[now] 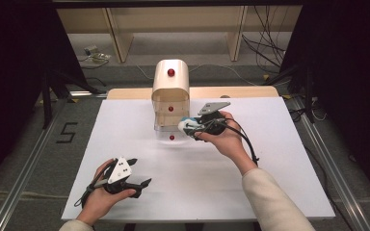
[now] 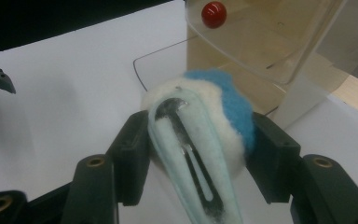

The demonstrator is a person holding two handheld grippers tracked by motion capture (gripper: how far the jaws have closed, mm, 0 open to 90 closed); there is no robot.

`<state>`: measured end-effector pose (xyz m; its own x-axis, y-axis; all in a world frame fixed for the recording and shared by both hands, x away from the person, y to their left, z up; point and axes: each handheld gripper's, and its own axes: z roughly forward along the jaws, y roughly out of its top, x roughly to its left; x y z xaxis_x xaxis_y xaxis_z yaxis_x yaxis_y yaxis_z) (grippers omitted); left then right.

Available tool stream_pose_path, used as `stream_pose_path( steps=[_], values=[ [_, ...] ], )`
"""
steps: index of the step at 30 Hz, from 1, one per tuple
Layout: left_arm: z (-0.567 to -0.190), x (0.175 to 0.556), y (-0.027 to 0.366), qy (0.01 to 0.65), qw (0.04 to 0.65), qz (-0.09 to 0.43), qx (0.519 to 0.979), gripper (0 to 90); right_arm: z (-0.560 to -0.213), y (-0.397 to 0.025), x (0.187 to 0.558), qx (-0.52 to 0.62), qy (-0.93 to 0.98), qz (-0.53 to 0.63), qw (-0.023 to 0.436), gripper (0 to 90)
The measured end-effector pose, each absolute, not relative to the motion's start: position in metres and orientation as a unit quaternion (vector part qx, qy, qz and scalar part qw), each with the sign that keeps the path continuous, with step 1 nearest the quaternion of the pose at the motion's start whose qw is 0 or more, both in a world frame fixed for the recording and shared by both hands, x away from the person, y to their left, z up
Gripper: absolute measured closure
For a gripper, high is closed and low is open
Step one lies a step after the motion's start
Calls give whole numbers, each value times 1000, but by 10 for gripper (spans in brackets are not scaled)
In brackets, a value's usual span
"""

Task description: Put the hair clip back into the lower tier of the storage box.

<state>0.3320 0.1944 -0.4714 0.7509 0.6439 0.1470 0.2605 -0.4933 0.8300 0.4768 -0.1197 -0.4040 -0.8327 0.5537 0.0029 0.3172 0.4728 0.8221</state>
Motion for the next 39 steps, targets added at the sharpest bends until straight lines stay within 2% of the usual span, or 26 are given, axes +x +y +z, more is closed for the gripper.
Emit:
stream_pose_path(
  steps=[39],
  values=[
    [-472,333,194,272,427,223,833,160,-404,-102,491,259,853,436,127,455]
  ],
)
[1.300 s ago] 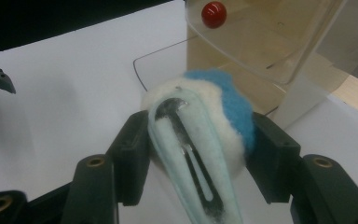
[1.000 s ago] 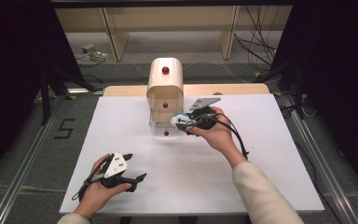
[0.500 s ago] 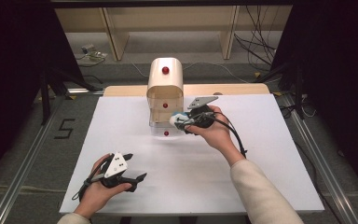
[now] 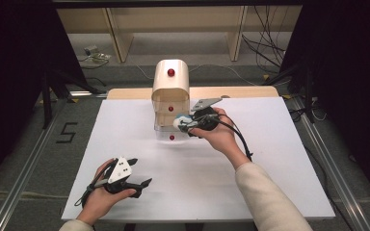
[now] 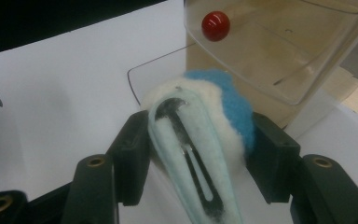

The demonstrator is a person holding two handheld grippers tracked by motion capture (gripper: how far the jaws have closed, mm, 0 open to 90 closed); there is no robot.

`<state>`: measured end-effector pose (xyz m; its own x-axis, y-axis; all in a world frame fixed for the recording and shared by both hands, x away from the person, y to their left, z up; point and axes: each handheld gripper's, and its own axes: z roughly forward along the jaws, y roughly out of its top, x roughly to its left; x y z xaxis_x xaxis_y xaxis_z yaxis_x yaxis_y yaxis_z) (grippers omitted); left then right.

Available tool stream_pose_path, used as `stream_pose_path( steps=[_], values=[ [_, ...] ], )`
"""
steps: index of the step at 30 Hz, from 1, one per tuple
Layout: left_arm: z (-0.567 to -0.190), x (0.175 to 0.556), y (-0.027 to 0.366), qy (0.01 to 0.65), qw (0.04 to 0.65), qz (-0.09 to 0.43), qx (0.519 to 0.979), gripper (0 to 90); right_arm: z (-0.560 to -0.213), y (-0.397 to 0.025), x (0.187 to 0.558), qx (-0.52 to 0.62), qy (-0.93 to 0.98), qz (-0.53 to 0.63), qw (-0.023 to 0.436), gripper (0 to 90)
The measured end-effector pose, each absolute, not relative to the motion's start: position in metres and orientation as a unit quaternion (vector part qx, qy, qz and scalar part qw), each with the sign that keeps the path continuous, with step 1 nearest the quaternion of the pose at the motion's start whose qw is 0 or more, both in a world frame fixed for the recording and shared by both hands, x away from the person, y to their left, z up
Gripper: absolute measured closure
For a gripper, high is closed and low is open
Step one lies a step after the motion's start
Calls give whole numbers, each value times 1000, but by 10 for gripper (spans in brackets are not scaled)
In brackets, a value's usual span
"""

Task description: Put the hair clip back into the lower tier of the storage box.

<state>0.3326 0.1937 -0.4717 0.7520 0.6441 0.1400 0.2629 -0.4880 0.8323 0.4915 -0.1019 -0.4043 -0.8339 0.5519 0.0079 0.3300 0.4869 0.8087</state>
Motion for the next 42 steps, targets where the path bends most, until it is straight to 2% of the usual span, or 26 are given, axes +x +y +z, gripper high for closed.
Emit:
stream_pose_path(
  steps=[42],
  values=[
    [-472,333,193,273,431,221,831,159,-411,-82,505,264,859,423,116,454]
  ],
)
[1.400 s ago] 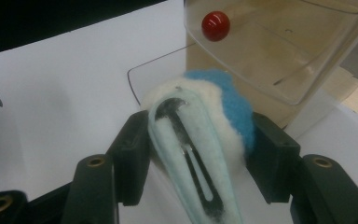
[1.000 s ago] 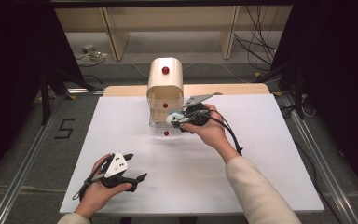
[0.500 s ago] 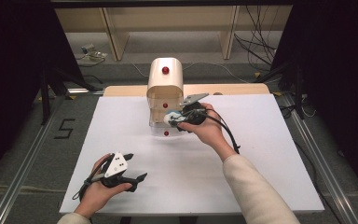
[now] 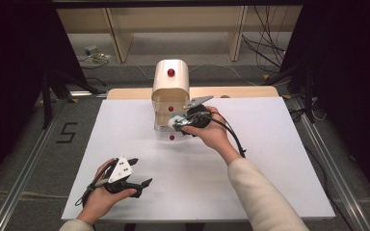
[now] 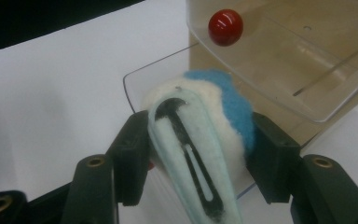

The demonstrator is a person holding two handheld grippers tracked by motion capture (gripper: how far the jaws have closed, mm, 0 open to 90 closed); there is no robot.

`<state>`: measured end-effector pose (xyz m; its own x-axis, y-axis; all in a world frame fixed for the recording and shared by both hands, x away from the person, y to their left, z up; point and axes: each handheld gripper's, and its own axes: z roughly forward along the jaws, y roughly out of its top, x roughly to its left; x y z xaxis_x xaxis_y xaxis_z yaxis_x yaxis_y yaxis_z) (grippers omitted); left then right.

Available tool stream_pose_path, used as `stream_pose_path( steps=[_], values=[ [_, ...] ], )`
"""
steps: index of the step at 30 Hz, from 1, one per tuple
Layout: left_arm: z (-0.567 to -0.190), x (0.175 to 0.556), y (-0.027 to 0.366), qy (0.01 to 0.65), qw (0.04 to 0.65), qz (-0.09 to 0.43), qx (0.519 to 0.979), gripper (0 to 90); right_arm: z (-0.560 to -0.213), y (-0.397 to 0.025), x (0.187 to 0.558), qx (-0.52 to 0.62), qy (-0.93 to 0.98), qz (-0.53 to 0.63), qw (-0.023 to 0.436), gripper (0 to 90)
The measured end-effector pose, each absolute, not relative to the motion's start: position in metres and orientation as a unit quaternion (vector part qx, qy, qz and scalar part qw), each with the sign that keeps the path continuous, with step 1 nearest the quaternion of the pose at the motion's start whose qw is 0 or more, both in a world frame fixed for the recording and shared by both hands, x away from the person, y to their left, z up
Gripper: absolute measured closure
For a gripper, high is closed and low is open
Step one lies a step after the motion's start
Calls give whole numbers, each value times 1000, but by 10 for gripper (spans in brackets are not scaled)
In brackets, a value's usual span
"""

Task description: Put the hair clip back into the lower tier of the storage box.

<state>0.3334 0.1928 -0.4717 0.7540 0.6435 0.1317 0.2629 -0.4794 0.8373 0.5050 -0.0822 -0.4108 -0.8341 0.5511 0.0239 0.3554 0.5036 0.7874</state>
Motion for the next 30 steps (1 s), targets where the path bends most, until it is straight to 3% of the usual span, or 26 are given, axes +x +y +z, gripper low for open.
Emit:
stream_pose_path(
  steps=[30],
  values=[
    [-471,334,191,269,430,220,833,159,-418,-75,514,279,859,416,103,453]
  ],
)
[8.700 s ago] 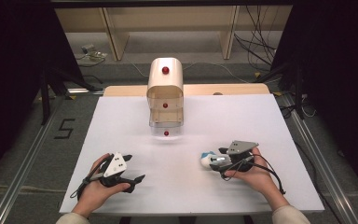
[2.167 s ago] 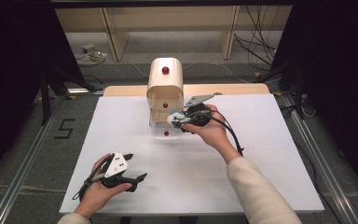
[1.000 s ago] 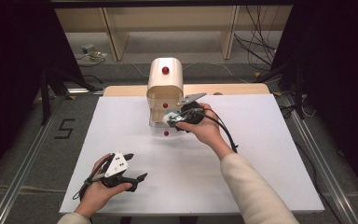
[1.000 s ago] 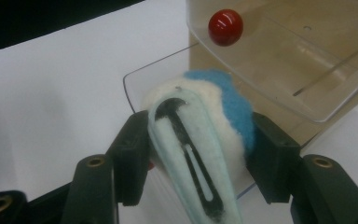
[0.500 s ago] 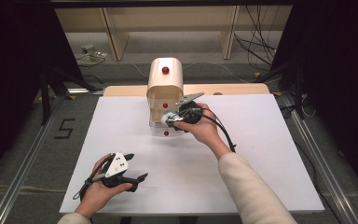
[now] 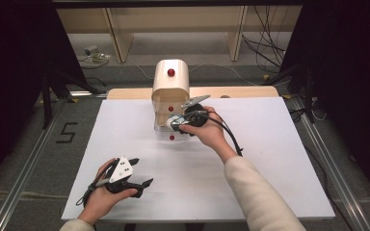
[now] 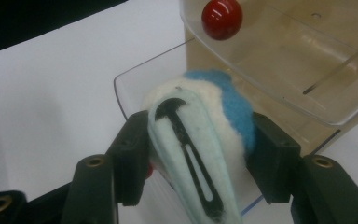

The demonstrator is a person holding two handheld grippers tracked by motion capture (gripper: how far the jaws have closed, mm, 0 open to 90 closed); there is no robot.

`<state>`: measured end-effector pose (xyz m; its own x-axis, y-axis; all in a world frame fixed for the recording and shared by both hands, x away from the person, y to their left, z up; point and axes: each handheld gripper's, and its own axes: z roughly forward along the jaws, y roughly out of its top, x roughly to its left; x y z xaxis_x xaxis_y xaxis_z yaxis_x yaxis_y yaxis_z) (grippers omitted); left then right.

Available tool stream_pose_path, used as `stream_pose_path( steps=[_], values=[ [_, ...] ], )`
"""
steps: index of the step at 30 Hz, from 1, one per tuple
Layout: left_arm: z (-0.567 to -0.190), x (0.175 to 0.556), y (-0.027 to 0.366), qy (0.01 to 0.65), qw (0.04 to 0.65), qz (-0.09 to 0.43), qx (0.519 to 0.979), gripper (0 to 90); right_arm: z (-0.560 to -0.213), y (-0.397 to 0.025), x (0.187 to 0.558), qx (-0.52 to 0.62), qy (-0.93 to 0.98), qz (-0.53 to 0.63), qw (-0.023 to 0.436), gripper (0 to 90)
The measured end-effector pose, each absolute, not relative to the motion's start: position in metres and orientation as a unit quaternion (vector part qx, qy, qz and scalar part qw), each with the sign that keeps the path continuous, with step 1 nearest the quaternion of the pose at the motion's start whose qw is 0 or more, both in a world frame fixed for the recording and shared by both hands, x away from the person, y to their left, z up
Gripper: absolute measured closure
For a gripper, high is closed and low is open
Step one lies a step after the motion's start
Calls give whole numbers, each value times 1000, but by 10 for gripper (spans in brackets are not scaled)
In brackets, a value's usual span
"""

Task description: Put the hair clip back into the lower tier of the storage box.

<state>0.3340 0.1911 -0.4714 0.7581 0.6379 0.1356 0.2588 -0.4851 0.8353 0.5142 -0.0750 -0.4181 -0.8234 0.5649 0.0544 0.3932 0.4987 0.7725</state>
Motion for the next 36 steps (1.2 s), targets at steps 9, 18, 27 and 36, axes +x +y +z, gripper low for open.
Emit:
stream_pose_path(
  steps=[9,18,27,36],
  values=[
    [-471,334,191,269,430,221,833,159,-421,-73,516,284,859,414,100,452],
    [-471,334,191,268,430,220,833,160,-424,-70,520,291,859,411,97,452],
    [-472,334,190,269,431,218,833,160,-427,-70,524,300,856,408,100,450],
    [-472,334,190,269,432,217,833,159,-431,-69,527,307,855,406,101,448]
  ],
)
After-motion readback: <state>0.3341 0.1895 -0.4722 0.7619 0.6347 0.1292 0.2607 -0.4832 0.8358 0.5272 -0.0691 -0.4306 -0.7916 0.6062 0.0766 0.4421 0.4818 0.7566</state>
